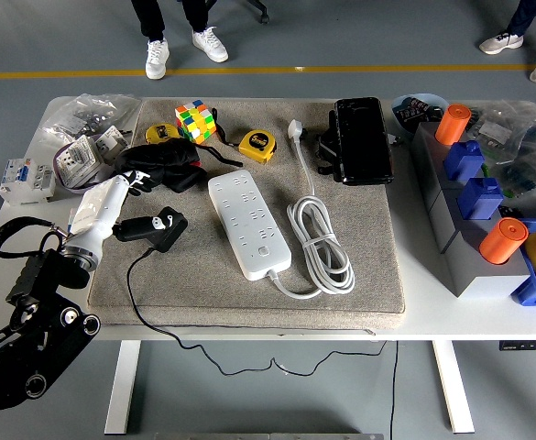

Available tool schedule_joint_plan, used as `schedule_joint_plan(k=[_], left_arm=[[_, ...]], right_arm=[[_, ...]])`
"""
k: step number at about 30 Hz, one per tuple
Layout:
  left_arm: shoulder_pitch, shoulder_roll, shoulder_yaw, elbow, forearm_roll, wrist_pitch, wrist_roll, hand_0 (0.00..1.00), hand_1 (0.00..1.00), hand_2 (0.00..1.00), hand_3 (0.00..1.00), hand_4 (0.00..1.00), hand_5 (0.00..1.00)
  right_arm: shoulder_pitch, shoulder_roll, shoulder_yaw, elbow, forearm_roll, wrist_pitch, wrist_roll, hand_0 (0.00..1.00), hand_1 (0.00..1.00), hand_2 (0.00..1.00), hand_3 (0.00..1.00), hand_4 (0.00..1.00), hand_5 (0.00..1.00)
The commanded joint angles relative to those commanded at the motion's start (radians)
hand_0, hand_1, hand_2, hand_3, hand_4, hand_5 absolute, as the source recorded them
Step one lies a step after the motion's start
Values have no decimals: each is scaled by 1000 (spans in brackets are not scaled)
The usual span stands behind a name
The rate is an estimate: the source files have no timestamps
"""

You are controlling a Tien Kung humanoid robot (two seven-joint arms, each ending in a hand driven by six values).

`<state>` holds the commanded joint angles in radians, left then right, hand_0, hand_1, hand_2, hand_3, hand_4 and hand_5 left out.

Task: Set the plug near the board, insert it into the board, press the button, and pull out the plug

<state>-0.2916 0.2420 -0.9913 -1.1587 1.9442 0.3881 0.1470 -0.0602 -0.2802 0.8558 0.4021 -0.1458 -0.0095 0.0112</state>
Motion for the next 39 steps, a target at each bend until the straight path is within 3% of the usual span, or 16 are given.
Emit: schedule_joint_plan(k=[10, 18, 19, 24, 25, 30, 31, 36, 37, 39], left_arm=[[-12, -16, 36, 38, 29, -14, 55, 583, 647, 652, 700, 998, 530], [-27, -29, 68, 64, 27, -14, 68, 567, 621, 634, 696, 998, 520], [-29, -31, 70, 67, 28, -14, 72, 457, 546, 575, 642, 998, 443], [-34, -40, 77, 81, 21, -8, 81, 457, 546, 575, 642, 998, 443], [-35, -41, 77, 83, 22, -7, 84, 376, 479, 525, 564, 964, 277], [-35, -46, 76, 83, 34, 4, 84, 376, 479, 525, 564, 964, 277], [-37, -46, 76, 84, 37, 8, 82, 300, 443, 491, 540, 882, 188], [-43, -45, 78, 86, 42, 19, 80, 300, 443, 491, 540, 882, 188], [-43, -45, 78, 87, 44, 20, 81, 257, 402, 410, 545, 793, 88], [-42, -45, 78, 87, 45, 24, 80, 257, 402, 410, 545, 793, 88]], right_arm=[[-2, -2, 2, 3, 0, -3, 4, 608, 660, 650, 520, 821, 538], [-8, 1, 7, 2, 0, -6, 11, 606, 660, 647, 520, 821, 538], [-8, 2, 6, 2, 0, -6, 11, 606, 660, 647, 518, 820, 538], [-10, 2, 6, 4, 0, -8, 13, 606, 660, 647, 518, 820, 538], [-9, 2, 6, 4, 0, -8, 13, 608, 659, 647, 519, 820, 537], [-5, 1, 10, 4, -1, -9, 13, 608, 659, 647, 519, 820, 537], [-4, 0, 9, 4, -1, -9, 12, 607, 660, 646, 518, 820, 537], [-1, -3, 10, 5, -1, -10, 12, 607, 660, 646, 518, 820, 537], [-1, -3, 10, 6, -2, -11, 12, 606, 660, 646, 519, 820, 537], [-2, -4, 11, 6, -2, -12, 13, 606, 660, 646, 519, 820, 537]])
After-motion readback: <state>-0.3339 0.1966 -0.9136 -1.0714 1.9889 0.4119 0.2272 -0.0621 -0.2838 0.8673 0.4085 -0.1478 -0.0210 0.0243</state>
